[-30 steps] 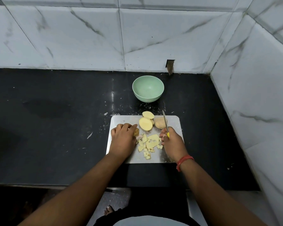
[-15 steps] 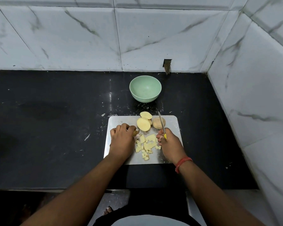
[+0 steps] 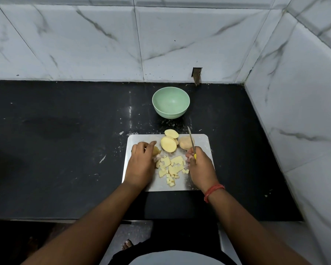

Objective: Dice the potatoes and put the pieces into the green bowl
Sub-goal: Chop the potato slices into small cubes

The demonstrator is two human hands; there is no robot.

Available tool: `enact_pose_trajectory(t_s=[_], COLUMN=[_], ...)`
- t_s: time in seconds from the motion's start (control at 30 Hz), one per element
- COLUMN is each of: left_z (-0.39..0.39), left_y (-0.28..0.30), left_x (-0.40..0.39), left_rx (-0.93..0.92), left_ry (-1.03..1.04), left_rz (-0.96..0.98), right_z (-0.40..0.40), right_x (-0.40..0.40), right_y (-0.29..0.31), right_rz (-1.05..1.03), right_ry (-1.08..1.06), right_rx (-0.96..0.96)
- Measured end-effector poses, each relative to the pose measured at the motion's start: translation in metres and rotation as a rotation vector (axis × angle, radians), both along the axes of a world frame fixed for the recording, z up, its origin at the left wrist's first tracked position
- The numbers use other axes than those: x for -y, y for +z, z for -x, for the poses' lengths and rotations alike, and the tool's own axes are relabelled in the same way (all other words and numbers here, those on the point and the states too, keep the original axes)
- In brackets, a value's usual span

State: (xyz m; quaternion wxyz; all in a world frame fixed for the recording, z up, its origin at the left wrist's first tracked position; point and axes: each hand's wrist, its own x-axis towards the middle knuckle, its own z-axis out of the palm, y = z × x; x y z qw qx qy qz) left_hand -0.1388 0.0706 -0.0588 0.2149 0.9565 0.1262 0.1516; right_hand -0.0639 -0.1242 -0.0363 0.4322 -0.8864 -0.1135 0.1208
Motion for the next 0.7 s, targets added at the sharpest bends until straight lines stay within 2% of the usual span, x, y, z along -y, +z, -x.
enact_pose_trajectory(t_s=[0.1,0.2,0.3,0.37,0.47,0.57,0.63,0.7], left_z=[-0.006,-0.014,-0.024,-0.031,-0.041,-0.044,-0.04,-0.033], left_y=[0.012,0.024,0.028,0.026,0.023,0.022,0.019,0.015], left_x=[0.002,0.017,0.044,0.065,0.094,0.116,0.12,0.116], left_rx=[0.042,0.091,0.087,0.046,0.009,-0.022,-0.013,0.035], left_ry=[0.034,0.041,0.025,0.013,-0.017,-0.123,-0.224,-0.35], left_rz=[0.185,0.385,0.559,0.593,0.607,0.557,0.461,0.281], right_z=[0.002,0.005,0.007,0.003,-0.004,-0.01,-0.014,-0.017], right_x=[-0.004,-0.01,-0.014,-0.011,0.003,0.023,0.032,0.037], right_y=[0.007,0.013,0.018,0.02,0.011,0.004,0.003,0.002], right_rz=[-0.064,-0.278,-0.577,-0.651,-0.582,-0.404,-0.32,-0.228], right_ry=[0.015,0.002,-0.134,-0.266,-0.407,-0.483,-0.494,-0.459], right_rx=[-0.025,-0.138,-0.282,-0.331,-0.295,-0.241,-0.237,-0.248])
